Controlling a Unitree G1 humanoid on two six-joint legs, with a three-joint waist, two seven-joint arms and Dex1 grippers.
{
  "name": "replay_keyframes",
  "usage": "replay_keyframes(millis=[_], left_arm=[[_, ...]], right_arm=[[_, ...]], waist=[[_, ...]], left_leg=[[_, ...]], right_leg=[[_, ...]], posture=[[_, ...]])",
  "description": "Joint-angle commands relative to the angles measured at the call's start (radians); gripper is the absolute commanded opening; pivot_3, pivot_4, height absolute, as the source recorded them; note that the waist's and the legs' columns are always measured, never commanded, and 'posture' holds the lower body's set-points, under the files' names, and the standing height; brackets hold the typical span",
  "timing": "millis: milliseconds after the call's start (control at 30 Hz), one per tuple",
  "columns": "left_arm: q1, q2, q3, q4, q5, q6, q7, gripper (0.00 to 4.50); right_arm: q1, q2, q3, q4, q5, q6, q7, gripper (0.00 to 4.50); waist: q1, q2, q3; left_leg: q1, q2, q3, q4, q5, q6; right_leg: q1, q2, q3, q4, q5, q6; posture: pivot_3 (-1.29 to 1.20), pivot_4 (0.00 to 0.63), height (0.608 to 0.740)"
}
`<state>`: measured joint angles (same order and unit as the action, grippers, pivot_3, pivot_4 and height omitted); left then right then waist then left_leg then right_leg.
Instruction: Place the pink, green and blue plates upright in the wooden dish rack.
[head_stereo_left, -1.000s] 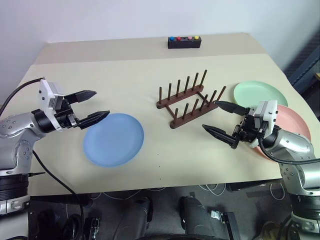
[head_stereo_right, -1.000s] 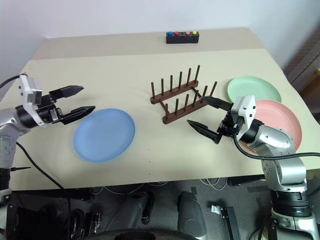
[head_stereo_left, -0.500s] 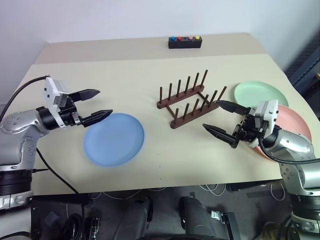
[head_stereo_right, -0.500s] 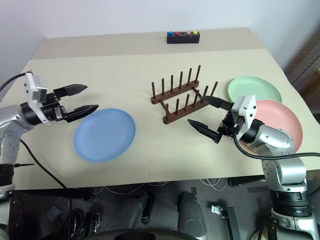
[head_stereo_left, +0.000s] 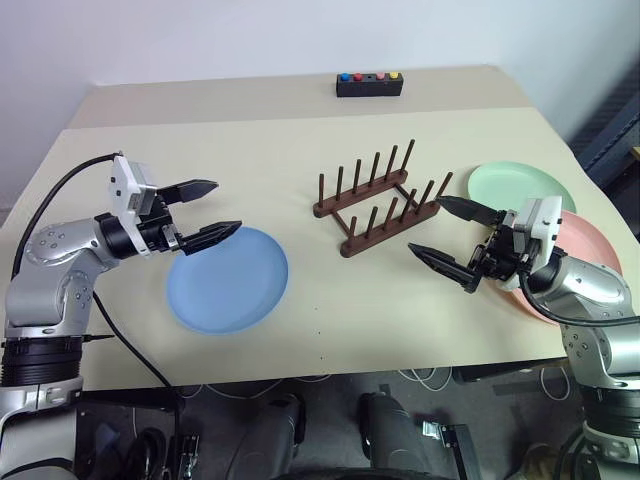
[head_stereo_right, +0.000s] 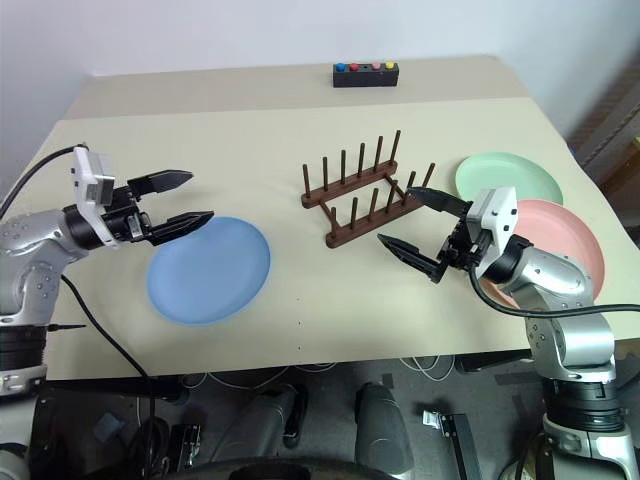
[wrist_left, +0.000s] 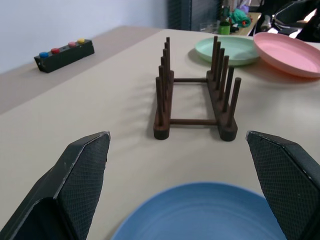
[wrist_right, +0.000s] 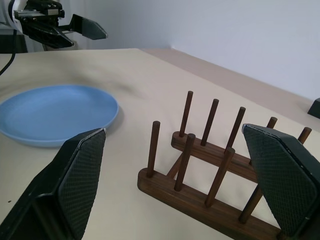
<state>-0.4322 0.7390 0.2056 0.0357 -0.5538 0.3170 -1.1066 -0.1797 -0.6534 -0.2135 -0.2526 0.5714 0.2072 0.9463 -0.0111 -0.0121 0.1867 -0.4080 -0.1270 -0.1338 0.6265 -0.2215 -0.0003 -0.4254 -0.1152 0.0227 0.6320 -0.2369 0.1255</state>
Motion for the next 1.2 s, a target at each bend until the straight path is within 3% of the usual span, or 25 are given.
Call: replay_keyframes(millis=[33, 133, 267, 467, 567, 933, 1200], left_arm=[[-0.035, -0.016, -0.035, -0.05, -0.005, 0.029, 0.013, 4.5], [-0.06, -0.039, -0.111, -0.11, 0.004, 0.1, 0.041, 4.5], [-0.158, -0.102, -0.336, -0.187, 0.152, 0.246, 0.174, 4.5], [-0.193, -0.212, -0.454, -0.146, 0.249, 0.318, 0.28, 4.5], [-0.218, -0.2, -0.524, -0.112, 0.323, 0.339, 0.275, 4.5], [-0.291, -0.382, -0.577, 0.061, 0.433, 0.346, 0.383, 4.5], [-0.285, -0.448, -0.567, 0.087, 0.445, 0.383, 0.411, 4.5]], right_arm=[[-0.009, -0.001, -0.027, -0.017, 0.003, -0.024, -0.006, 4.47], [-0.008, -0.001, -0.031, -0.018, 0.001, -0.026, -0.014, 4.47], [0.008, 0.005, -0.032, -0.032, -0.009, -0.036, -0.033, 4.47], [0.033, 0.002, -0.046, -0.051, -0.007, -0.042, -0.054, 4.47], [0.043, -0.001, -0.052, -0.063, -0.009, -0.044, -0.063, 4.47], [0.065, 0.0, -0.063, -0.087, -0.015, -0.049, -0.086, 4.47], [0.07, -0.002, -0.072, -0.096, -0.014, -0.046, -0.095, 4.47]], waist=[[0.0, 0.0, 0.0], [0.004, 0.0, 0.0], [0.005, 0.0, 0.0], [-0.005, 0.0, 0.0], [-0.001, 0.0, 0.0], [0.017, 0.0, 0.0], [0.02, 0.0, 0.0]], left_leg=[[0.0, 0.0, 0.0, 0.0, 0.0, 0.0], [0.0, 0.0, 0.0, 0.001, 0.0, 0.0], [0.0, -0.001, 0.0, 0.001, 0.0, 0.0], [0.0, 0.0, 0.0, 0.001, 0.0, 0.0], [0.0, 0.0, 0.0, 0.001, 0.0, 0.0], [0.0, 0.0, 0.0, 0.003, 0.0, 0.0], [0.0, -0.001, 0.0, 0.003, 0.0, 0.0]], right_leg=[[0.0, 0.0, 0.0, 0.0, 0.0, 0.0], [0.0, 0.0, 0.0, 0.0, 0.0, 0.0], [0.001, 0.0, 0.0, 0.0, 0.0, 0.0], [0.0, 0.002, 0.001, 0.001, 0.0, 0.001], [0.0, 0.002, 0.001, 0.001, 0.0, 0.001], [0.001, 0.001, 0.001, 0.0, 0.001, 0.001], [0.001, 0.001, 0.001, 0.0, 0.001, 0.001]], posture=[[0.0, 0.15, 0.74], [0.0, 0.15, 0.74], [0.0, 0.15, 0.74], [0.0, 0.15, 0.74], [0.0, 0.15, 0.74], [0.0, 0.15, 0.74], [0.0, 0.15, 0.74]])
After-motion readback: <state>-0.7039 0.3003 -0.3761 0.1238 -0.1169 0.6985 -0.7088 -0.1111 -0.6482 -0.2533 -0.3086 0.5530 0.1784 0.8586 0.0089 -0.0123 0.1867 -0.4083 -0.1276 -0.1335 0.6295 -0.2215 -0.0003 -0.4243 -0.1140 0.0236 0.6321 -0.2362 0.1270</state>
